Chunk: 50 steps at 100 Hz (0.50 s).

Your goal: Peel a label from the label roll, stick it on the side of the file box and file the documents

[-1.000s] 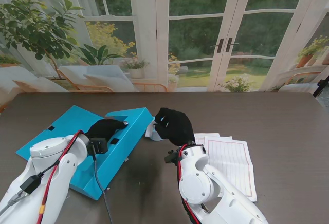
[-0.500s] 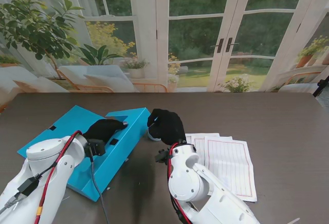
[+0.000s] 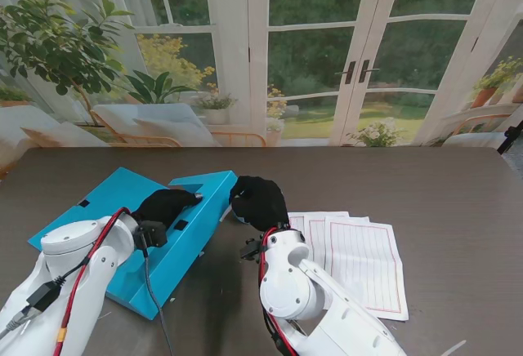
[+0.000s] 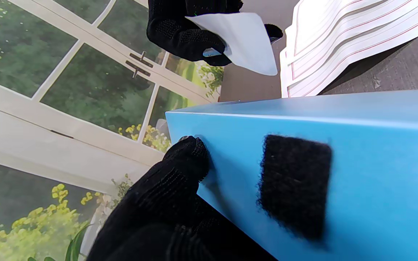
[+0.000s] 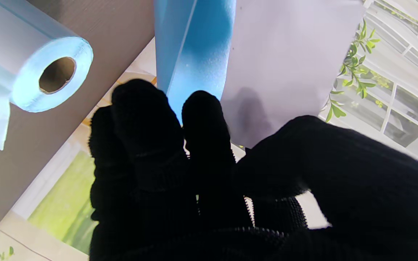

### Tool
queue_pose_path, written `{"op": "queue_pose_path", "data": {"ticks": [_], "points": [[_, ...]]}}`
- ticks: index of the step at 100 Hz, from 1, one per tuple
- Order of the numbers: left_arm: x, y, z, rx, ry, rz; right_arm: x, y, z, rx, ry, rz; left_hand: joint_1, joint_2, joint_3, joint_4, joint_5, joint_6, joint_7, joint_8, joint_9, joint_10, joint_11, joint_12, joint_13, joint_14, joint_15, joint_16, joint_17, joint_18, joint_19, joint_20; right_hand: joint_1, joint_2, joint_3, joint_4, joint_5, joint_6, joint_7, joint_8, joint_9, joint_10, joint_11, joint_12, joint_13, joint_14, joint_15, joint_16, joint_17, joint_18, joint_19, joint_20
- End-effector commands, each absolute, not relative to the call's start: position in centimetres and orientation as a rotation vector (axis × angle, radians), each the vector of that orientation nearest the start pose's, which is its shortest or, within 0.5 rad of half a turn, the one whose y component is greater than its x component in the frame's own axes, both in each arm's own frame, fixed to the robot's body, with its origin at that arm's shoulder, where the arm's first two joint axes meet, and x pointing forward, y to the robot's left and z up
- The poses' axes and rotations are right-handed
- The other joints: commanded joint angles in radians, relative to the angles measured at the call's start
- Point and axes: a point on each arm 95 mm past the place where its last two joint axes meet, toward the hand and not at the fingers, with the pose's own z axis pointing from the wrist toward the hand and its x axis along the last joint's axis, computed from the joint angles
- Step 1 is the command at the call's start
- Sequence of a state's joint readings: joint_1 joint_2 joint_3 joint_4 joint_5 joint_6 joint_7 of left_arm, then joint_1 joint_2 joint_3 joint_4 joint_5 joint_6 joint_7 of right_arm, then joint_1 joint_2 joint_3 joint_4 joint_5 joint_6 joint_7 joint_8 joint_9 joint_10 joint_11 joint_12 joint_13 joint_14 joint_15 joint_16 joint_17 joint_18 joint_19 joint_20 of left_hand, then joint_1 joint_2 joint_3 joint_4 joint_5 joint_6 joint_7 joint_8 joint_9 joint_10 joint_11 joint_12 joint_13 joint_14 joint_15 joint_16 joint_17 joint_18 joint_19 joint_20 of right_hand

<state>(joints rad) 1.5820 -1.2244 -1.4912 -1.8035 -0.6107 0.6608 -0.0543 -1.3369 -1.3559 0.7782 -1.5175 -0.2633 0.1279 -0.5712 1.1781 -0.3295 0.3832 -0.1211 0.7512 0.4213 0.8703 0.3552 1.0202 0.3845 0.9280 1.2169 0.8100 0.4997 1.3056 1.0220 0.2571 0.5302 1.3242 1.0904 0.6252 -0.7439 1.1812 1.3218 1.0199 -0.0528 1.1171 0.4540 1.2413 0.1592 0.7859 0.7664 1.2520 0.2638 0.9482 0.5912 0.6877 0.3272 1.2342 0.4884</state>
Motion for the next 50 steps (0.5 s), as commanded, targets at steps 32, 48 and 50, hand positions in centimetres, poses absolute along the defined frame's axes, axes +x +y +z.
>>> {"op": "queue_pose_path", "data": {"ticks": [32, 48, 50], "points": [[40.28, 2.10, -27.24, -3.058, 0.191, -1.805, 40.36, 18.45, -28.36, -2.105, -0.906, -2.574, 0.113, 0.057, 0.111, 0.036, 0.024, -0.061, 0.071, -0.002, 0.037, -0.013, 0.034, 0.024, 0.047, 0.099, 0.058, 0.021, -0.026, -0.048, 0.027, 0.026, -0.023, 0.018, 0.002, 0.043, -0.024, -0.016, 0.001, 0.034, -0.042, -0.018, 0.007, 0.004, -0.044, 0.003, 0.015, 0.019, -0.159, 0.032, 0.025, 0.017], [40.30, 2.00, -27.31, -3.056, 0.190, -1.816, 40.46, 18.55, -28.43, -2.136, -0.946, -2.544, 0.113, 0.059, 0.110, 0.036, 0.023, -0.063, 0.070, -0.002, 0.037, -0.013, 0.034, 0.024, 0.047, 0.101, 0.058, 0.023, -0.027, -0.048, 0.027, 0.027, -0.021, 0.013, -0.013, 0.031, -0.033, -0.019, 0.001, 0.029, -0.072, -0.020, 0.010, 0.006, -0.072, -0.003, 0.007, 0.015, -0.184, 0.033, 0.023, 0.020], [40.29, 1.98, -27.31, -3.056, 0.192, -1.817, 40.45, 18.58, -28.44, -2.140, -0.945, -2.542, 0.113, 0.058, 0.109, 0.036, 0.022, -0.063, 0.070, -0.002, 0.037, -0.013, 0.034, 0.024, 0.047, 0.100, 0.058, 0.023, -0.027, -0.048, 0.027, 0.027, -0.019, 0.013, -0.014, 0.029, -0.032, -0.016, 0.002, 0.028, -0.072, -0.019, 0.012, 0.005, -0.073, -0.002, 0.007, 0.015, -0.185, 0.034, 0.023, 0.021]]}}
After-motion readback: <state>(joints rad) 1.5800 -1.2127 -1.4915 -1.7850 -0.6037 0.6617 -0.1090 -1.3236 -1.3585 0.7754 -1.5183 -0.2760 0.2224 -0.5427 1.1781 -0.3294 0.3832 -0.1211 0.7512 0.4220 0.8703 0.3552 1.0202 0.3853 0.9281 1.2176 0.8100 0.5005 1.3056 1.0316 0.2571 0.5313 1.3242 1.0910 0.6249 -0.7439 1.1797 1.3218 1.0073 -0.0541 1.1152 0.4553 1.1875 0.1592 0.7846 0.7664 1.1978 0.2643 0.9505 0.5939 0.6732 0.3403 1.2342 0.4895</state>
